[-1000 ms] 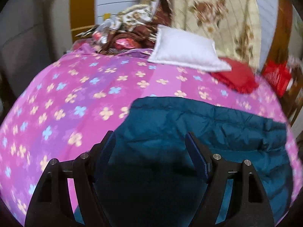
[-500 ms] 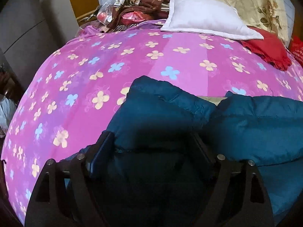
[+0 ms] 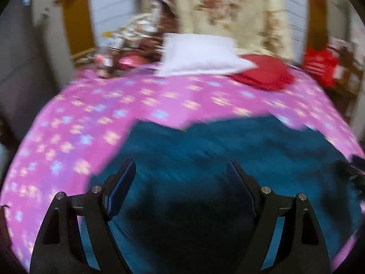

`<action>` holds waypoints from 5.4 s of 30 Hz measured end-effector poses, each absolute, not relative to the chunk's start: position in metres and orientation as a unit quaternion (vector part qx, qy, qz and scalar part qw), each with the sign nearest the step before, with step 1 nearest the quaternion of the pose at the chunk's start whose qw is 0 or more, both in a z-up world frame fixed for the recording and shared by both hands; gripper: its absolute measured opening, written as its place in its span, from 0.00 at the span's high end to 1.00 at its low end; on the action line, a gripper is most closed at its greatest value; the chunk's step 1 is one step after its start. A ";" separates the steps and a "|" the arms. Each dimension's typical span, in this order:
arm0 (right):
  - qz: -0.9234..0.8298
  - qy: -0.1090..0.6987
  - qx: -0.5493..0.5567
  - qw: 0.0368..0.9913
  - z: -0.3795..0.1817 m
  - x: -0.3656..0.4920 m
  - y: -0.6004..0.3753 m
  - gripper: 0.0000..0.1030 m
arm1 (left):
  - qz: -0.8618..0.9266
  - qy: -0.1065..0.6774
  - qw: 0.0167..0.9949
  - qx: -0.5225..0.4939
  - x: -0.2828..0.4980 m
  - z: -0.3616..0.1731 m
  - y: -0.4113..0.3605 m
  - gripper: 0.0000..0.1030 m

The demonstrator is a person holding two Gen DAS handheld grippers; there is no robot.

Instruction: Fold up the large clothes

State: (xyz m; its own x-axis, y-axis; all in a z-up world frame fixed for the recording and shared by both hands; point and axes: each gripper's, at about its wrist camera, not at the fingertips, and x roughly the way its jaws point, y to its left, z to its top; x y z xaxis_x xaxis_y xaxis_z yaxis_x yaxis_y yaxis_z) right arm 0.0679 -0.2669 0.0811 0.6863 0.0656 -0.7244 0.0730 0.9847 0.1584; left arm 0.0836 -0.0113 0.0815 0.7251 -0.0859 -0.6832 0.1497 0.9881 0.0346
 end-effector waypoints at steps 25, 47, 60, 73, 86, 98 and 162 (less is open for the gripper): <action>-0.006 0.436 0.048 0.899 0.014 0.040 -0.242 0.00 | -0.048 0.416 0.908 -0.016 0.065 0.018 0.002 0.02; 0.014 0.428 0.039 0.903 0.014 0.032 -0.245 0.00 | -0.061 0.386 0.920 -0.034 0.061 0.041 0.017 0.02; 0.017 0.430 0.046 0.901 0.017 0.032 -0.246 0.00 | -0.025 0.483 0.858 -0.170 0.130 -0.001 0.155 0.02; 0.021 0.429 0.045 0.902 0.016 0.031 -0.246 0.00 | -0.106 0.461 0.862 -0.183 0.138 -0.009 0.140 0.46; 0.005 0.400 0.066 0.914 0.052 0.053 -0.287 0.00 | -0.043 0.431 0.894 -0.117 0.131 -0.008 0.126 0.58; 0.012 0.417 0.153 0.896 0.019 0.050 -0.406 0.00 | -0.033 0.445 0.884 -0.139 0.133 -0.009 0.131 0.42; 0.134 0.401 0.069 0.903 0.012 0.049 -0.403 0.77 | -0.074 0.402 0.901 -0.143 0.100 0.035 0.130 0.84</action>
State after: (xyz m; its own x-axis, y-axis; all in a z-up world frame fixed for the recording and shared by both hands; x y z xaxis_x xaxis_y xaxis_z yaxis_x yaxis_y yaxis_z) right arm 0.0486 -0.4027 0.0116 0.6419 0.2974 -0.7068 -0.1870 0.9546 0.2318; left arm 0.1000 0.1304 0.0349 0.6660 -0.2484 -0.7034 0.0186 0.9482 -0.3172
